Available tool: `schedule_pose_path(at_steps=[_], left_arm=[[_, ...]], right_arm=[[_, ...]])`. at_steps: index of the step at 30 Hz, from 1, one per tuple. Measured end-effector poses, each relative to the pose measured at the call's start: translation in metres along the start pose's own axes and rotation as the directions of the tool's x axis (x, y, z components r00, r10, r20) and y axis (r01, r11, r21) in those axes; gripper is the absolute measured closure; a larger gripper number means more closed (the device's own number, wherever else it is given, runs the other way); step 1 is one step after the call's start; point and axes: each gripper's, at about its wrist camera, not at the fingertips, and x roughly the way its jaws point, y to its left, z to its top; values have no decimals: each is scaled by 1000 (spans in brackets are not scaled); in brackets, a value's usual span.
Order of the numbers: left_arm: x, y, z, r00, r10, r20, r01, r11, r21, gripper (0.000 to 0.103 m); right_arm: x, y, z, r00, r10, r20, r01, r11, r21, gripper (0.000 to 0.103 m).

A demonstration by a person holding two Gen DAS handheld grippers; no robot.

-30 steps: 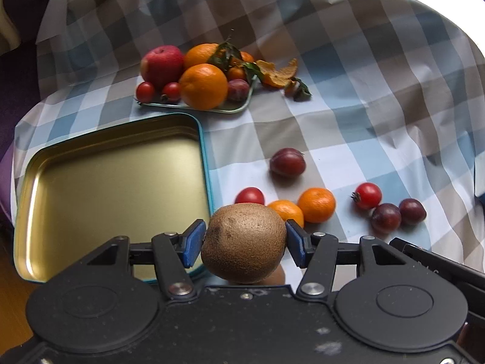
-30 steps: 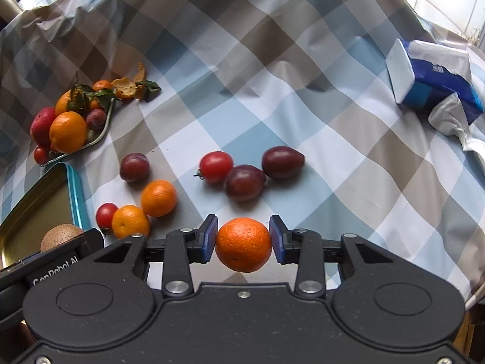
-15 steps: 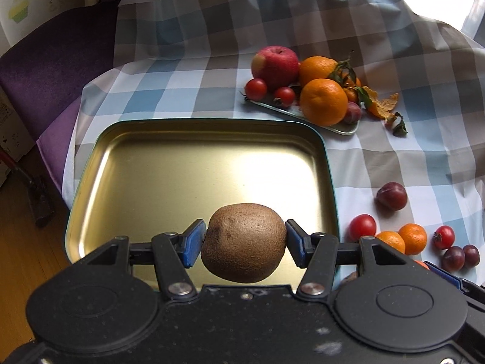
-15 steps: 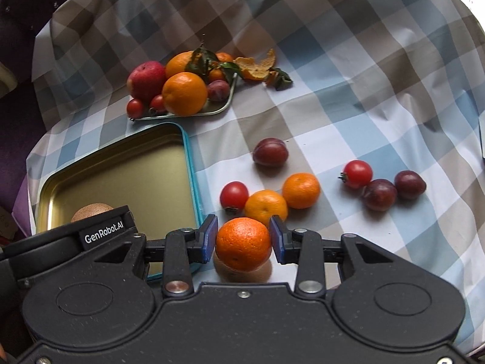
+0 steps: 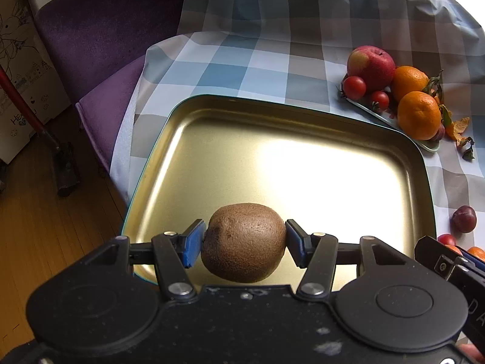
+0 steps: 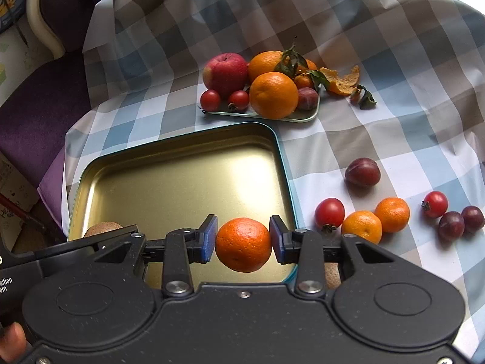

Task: Organize fruits
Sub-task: 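Carry the kiwi and the mandarin over the gold tray with both grippers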

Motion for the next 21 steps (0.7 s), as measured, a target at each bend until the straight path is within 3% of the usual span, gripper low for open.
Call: schedule_pose_path(at_steps=[8, 21], left_arm=[[11, 9, 2, 999, 1, -52, -2, 1000, -29, 45], [14, 4, 2, 998, 12, -60, -13, 1000, -9, 45]], right_arm=[[13, 11, -9, 999, 13, -45, -14, 999, -34, 57], [15, 8, -9, 998, 13, -54, -14, 1000, -23, 56]])
